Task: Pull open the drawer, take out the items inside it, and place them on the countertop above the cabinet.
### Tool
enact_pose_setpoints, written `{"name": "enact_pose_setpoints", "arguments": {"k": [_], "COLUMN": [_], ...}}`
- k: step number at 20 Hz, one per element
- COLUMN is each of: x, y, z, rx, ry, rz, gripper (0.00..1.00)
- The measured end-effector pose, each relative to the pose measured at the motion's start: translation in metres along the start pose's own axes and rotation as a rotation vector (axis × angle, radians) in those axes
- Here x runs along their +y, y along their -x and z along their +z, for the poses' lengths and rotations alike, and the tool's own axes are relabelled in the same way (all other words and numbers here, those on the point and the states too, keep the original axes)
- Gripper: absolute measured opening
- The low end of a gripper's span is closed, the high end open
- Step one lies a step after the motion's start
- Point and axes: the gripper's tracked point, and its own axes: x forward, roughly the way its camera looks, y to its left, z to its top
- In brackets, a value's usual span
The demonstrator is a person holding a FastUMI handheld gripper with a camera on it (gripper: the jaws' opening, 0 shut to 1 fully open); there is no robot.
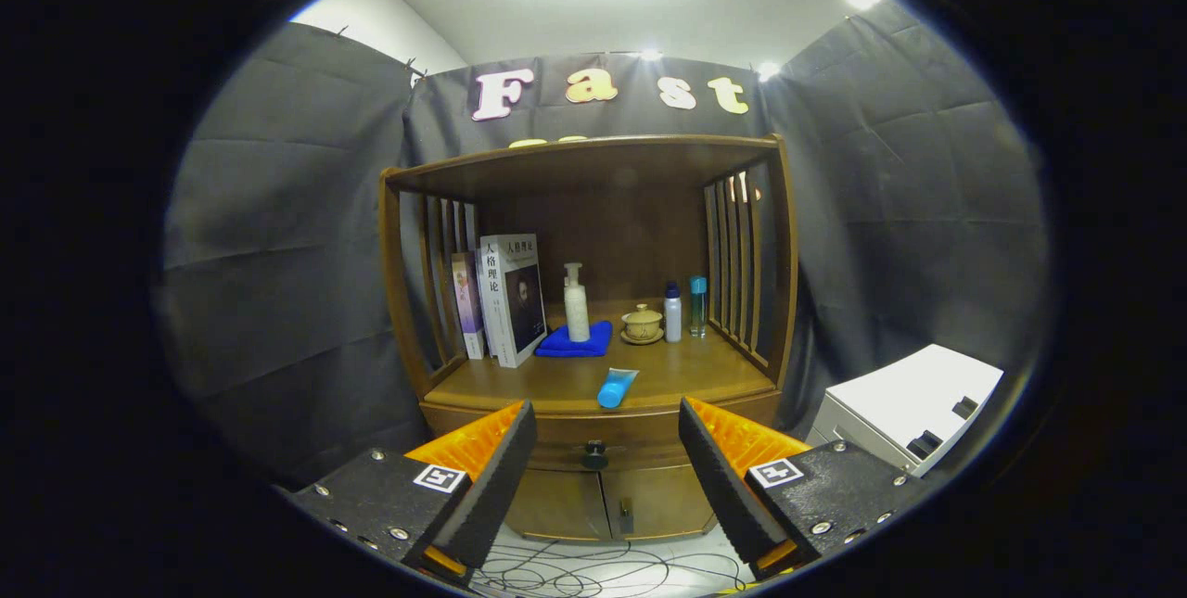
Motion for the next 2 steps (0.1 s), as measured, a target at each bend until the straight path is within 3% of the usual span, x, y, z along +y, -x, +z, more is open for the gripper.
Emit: {"name": "enact_pose_setpoints", "arguments": {"k": [2], "x": [0.0032], "y": [-0.0013], "z": [0.0003], "rx": [-0.002], "ry": [-0.001], "rz": [0.008], "gripper": [0.95]}}
